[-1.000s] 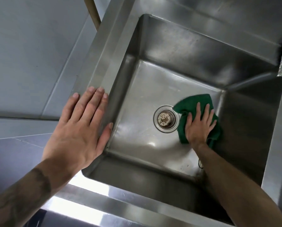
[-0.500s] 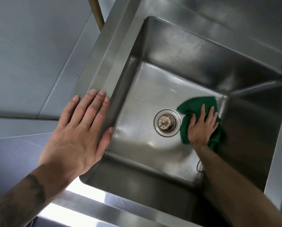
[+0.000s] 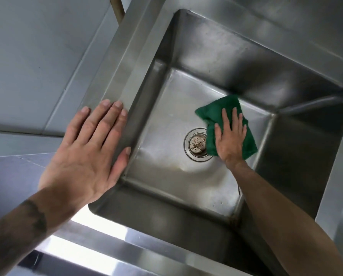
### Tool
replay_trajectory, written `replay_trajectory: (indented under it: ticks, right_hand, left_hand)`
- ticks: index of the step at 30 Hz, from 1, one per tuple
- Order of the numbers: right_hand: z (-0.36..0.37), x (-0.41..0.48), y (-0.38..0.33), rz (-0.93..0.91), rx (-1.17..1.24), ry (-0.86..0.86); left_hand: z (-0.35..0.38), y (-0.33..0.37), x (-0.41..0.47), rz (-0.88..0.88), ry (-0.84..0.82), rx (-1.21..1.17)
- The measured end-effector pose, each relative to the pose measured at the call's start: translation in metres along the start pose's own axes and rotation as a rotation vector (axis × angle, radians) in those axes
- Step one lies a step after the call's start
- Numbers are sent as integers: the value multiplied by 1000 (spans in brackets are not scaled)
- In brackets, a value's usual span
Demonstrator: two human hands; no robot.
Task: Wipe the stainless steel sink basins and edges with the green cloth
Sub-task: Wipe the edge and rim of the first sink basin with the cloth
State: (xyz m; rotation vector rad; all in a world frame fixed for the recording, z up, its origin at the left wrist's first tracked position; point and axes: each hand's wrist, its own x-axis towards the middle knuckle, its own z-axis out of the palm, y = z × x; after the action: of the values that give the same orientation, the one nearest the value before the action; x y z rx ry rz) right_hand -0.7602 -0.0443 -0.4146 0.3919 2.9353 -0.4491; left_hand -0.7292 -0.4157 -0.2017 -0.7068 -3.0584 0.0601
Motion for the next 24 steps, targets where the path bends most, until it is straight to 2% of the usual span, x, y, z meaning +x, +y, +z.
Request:
replay_trajectory:
  ticks: [3, 5, 9, 12, 15, 21, 24]
  right_hand:
    - [-11, -18, 41, 115, -15, 45]
    - [-12, -47, 54, 118, -35, 39]
    - [-2, -131, 56, -55, -191, -78]
    - [3, -190, 55, -313, -293, -207]
    - [-5, -202, 63, -481, -347, -245]
    - [-9, -198, 60, -344, -322, -268]
    - [-5, -164, 48, -92, -224, -217]
  left_hand:
    - [-1, 2, 1, -1, -3, -3]
    - [-2, 1, 1, 1, -12, 5]
    - [-3, 0, 1, 5, -37, 3]
    - [-3, 0, 0, 7, -44, 6]
    - [-3, 0, 0, 8, -45, 14]
    - [-4, 0, 0, 8, -38, 1]
    - [-3, 1, 1, -3, -25, 4]
